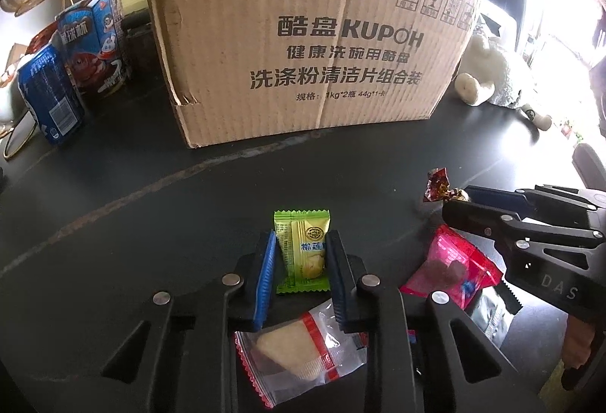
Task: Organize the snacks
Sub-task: 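Grasp the green-and-yellow candy with the left tool while the right tool holds the chocolate, then carry the candy and chocolate over the box with both tools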
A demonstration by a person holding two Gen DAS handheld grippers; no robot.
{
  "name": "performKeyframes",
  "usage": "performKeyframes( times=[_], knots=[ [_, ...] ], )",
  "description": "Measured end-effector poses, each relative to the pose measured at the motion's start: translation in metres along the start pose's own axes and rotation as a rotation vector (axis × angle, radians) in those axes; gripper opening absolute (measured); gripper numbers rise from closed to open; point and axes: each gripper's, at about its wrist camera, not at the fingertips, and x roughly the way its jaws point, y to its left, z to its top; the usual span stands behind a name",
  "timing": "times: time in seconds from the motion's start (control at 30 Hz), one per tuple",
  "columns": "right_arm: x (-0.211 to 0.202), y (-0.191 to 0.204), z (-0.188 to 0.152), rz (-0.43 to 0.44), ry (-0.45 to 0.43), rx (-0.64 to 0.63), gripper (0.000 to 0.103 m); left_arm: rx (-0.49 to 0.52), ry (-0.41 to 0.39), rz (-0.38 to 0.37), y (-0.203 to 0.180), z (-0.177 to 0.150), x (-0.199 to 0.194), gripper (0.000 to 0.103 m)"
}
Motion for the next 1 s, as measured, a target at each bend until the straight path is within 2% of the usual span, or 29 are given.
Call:
performKeyframes(
  times=[0.47, 1.0],
  knots=[
    [-0.025, 0.007, 0.005, 0.04, -0.078, -0.01, 0.024, -0.003, -0.065, -0.014, -0.002, 0.008, -0.036, 0.026],
    [-0.064, 0.009, 0.012, 0.06, -0.184, 0.019, 0.024, -0.004, -0.155, 0.004, -0.01, 0.022, -0.085, 0.026]
  ],
)
